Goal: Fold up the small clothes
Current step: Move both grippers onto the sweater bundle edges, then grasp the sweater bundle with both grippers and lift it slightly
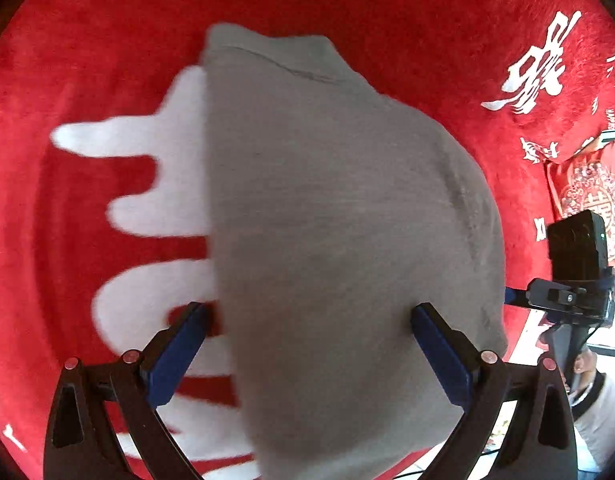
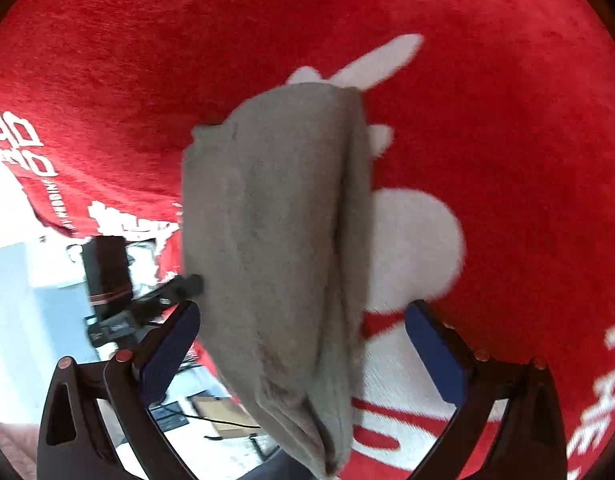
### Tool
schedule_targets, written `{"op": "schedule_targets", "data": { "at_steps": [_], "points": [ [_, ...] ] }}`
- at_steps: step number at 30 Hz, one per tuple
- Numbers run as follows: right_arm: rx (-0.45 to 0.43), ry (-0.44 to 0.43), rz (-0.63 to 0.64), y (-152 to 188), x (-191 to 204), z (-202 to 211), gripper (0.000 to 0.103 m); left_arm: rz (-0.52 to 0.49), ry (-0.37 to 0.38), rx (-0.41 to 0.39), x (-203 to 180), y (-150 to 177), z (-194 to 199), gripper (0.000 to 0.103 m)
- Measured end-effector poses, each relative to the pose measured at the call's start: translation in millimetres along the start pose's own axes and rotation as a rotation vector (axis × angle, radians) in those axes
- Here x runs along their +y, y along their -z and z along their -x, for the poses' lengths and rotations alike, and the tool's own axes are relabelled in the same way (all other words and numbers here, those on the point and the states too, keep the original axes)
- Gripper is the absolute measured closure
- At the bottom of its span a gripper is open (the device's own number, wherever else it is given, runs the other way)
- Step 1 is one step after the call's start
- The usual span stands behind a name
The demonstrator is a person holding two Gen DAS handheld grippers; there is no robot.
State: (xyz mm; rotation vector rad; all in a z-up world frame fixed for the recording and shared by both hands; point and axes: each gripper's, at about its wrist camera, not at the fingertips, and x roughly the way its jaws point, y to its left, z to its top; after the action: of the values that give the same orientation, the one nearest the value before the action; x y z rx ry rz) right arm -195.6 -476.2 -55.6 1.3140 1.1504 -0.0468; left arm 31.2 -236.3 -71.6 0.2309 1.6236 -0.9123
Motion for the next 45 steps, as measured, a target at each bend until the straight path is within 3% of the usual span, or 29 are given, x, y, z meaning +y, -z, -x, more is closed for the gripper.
{"op": "schedule_targets", "data": {
  "at_steps": [5, 11, 12, 14, 15, 16, 18, 20, 23, 28, 35, 38, 41, 42, 44, 45],
  "points": [
    [0.019, -0.125, 0.019, -16.4, 12.2, -22.1, 0.0, 0.007, -0.028, -0.03, -22.3, -4.7, -10.6, 0.001],
    [0.027, -0.117, 0.047, -19.2, 27.5, -40.7, 0.002, -0.002, -0.035, -0.045, -23.0, -1.8, -11.3, 0.002],
    [0.029, -0.114, 0.033, -18.1, 26.7, -40.3, 0.005, -0.002, -0.047, -0.051, -23.9, -1.7, -9.9, 0.009],
    [0.037, -0.075, 0.01, -15.1, 25.3, -39.5, 0.03, -0.011, -0.06, -0.075, -27.0, 0.8, -4.2, 0.024],
    [0.044, -0.048, 0.004, -13.3, 23.8, -39.7, 0.055, -0.015, -0.059, -0.087, -28.6, 1.8, -0.5, 0.036],
    [0.046, -0.029, -0.005, -11.8, 21.6, -39.5, 0.067, -0.014, -0.054, -0.099, -28.6, 3.7, 5.1, 0.041],
    [0.033, -0.057, -0.019, -7.9, 22.1, -36.2, 0.069, -0.005, -0.034, -0.113, -26.4, 5.3, 15.0, 0.054],
    [0.02, -0.076, -0.013, -3.8, 30.8, -33.3, 0.069, -0.005, -0.012, -0.117, -26.2, 7.4, 24.2, 0.056],
    [0.015, -0.13, -0.016, 6.2, 47.0, -29.2, 0.069, -0.031, 0.003, -0.128, -33.0, 14.6, 39.3, 0.056],
    [0.021, -0.142, -0.001, 27.8, 76.3, -26.8, 0.069, -0.058, 0.016, -0.137, -32.4, 35.2, 70.9, 0.056],
    [0.065, -0.163, 0.018, 63.9, 114.2, -58.7, 0.069, -0.039, -0.004, -0.132, 14.4, 79.5, 117.6, 0.056],
    [0.1, -0.17, 0.015, 78.4, 128.2, -91.9, 0.069, -0.012, -0.035, -0.124, 44.8, 97.1, 126.8, 0.056],
    [0.134, -0.142, 0.023, 83.5, 140.9, -132.7, 0.069, 0.013, -0.087, -0.113, 76.5, 109.7, 122.0, 0.055],
    [0.143, -0.113, 0.023, 83.3, 141.4, -144.2, 0.067, 0.026, -0.14, -0.109, 89.7, 113.7, 115.3, 0.055],
    [0.147, -0.012, 0.013, 80.0, 139.2, -160.8, 0.065, 0.046, -0.206, -0.095, 103.1, 117.4, 109.0, 0.055],
    [0.131, 0.041, 0.016, 77.8, 138.0, -161.2, 0.06, 0.07, -0.189, -0.123, 110.3, 121.5, 114.2, 0.055]
  ]
}}
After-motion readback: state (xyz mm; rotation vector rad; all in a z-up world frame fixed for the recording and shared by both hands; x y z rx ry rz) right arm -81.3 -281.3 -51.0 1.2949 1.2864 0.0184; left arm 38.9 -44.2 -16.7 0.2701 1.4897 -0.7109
